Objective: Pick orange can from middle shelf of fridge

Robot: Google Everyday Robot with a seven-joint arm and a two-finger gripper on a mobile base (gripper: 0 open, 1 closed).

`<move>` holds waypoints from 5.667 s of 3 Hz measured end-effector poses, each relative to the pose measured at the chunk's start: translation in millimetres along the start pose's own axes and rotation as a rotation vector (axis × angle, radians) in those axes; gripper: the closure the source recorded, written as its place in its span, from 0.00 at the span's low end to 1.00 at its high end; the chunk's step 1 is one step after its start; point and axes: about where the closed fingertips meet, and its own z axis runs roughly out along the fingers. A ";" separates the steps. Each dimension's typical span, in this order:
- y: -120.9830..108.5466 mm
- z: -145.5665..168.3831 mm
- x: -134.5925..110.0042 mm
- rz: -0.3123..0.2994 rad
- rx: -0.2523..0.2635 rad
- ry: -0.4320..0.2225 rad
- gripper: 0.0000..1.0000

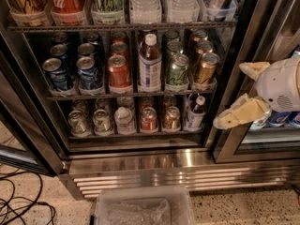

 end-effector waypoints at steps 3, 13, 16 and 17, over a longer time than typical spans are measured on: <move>52.5 74.3 9.4 0.156 0.115 -0.188 0.00; -31.7 125.7 10.1 0.282 0.959 -0.616 0.17; -62.0 100.7 54.9 0.562 1.118 -0.702 0.32; -64.7 102.9 54.7 0.594 1.066 -0.721 0.32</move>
Offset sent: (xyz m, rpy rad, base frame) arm 0.0014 0.0478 -0.0881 0.2768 -0.1299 -0.2309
